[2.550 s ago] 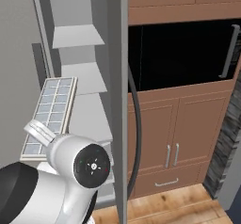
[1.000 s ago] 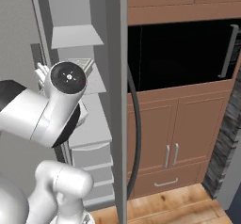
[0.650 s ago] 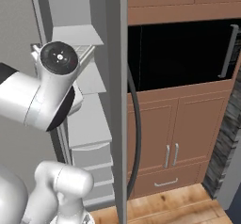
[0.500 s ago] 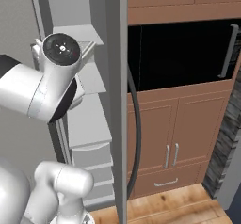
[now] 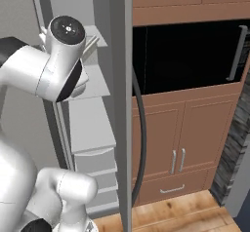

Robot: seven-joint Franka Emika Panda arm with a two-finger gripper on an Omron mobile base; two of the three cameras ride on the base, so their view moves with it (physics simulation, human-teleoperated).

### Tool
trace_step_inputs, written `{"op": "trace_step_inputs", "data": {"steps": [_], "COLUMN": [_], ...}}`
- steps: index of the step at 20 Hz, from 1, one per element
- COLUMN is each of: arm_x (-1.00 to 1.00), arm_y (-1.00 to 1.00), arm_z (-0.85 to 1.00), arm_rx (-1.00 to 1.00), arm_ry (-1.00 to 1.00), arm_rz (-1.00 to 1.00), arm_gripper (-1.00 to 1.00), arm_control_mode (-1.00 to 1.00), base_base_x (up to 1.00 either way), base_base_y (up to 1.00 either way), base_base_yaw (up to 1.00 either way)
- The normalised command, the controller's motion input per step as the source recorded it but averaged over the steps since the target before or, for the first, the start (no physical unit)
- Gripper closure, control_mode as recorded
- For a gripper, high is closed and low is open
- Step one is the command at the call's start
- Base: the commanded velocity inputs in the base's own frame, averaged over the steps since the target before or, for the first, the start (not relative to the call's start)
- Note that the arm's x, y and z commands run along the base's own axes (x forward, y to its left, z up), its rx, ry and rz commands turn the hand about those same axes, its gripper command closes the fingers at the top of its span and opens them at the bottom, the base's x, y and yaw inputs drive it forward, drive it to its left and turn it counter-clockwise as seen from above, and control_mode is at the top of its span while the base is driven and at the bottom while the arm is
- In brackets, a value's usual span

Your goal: The ice cube tray has been filled with water. Take the tray and place it in the freezer to make ice. Close the freezer door after placing the tray.

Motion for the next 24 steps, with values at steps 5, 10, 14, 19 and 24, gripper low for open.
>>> {"op": "trace_step_inputs", "data": {"steps": [5,10,14,19,24], "arm_x": [0.61,0.38,0.29,0.41,0.63], "arm_y": [0.04,0.03,0.21,0.21,0.10], "arm_z": [0.01,0.01,0.00,0.00,0.01], "arm_rx": [0.00,0.00,0.00,0.00,0.00], "arm_ry": [0.00,-0.02,-0.04,-0.02,0.00], "arm_rz": [0.00,0.00,0.00,0.01,0.02], "arm_gripper": [1.00,1.00,1.00,1.00,1.00], "arm_control_mode": [-1.00,-1.00,-1.00,-1.00,-1.00], "base_base_x": [0.00,0.00,0.00,0.00,0.00], "base_base_y": [0.00,0.00,0.00,0.00,0.00], "base_base_yaw": [0.00,0.00,0.00,0.00,0.00]}}
